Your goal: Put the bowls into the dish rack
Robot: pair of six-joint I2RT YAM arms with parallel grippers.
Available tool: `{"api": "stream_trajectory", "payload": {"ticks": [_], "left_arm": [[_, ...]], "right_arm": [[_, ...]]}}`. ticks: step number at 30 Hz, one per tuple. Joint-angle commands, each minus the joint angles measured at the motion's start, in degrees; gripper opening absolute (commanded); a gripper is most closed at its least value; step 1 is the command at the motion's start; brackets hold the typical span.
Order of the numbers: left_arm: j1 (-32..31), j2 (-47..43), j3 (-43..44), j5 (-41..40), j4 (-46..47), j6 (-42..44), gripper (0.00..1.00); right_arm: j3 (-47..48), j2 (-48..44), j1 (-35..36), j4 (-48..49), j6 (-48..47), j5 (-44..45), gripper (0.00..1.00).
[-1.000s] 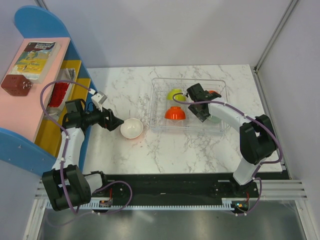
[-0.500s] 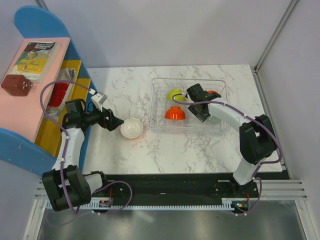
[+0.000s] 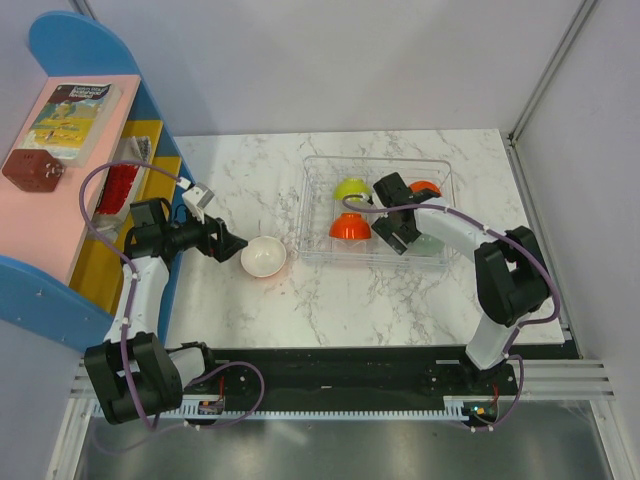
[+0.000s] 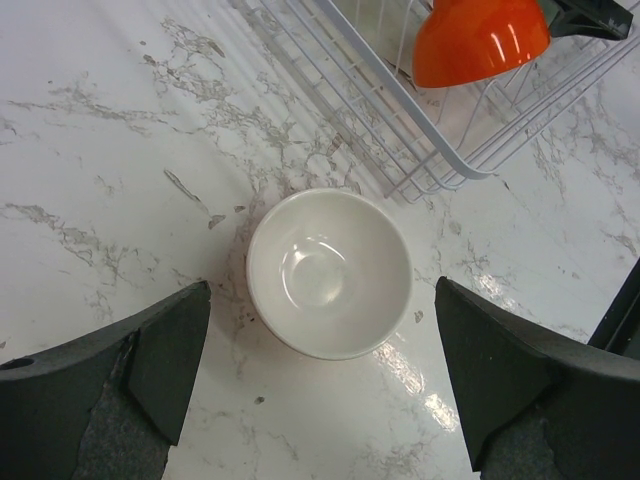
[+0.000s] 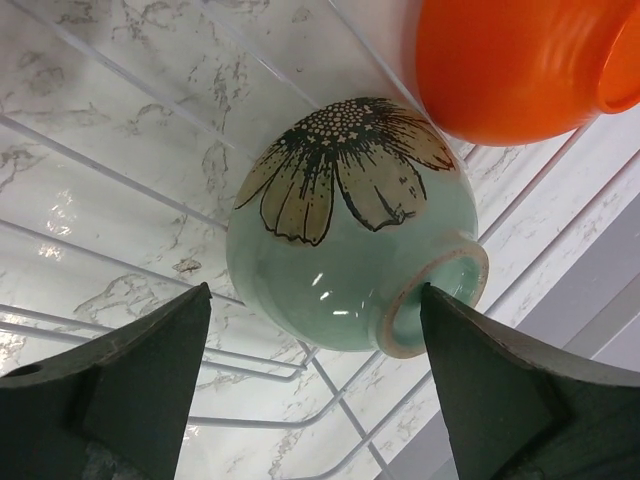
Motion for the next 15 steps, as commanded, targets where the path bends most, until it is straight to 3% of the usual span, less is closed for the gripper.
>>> {"api": "stream_trajectory", "payload": {"ticks": [1,5,15], "left_arm": [[0.4,-1.6,-0.5,1.1,1.2,1.5,1.00],[0.3,-1.5,-0.4,1.4,1.2,1.6,1.00],[0.4,2.6,2.0,-1.7,1.4,1.1,1.00]], "right_arm": [[-2.5,1.9,0.0,-0.7,3.7,-9.2,0.92],[-1.2,1.5,0.0,-0.7,3.6,-10.4,0.98],[7.9,-5.0,0.0,-4.3,1.3,-8.2,0.98]]}}
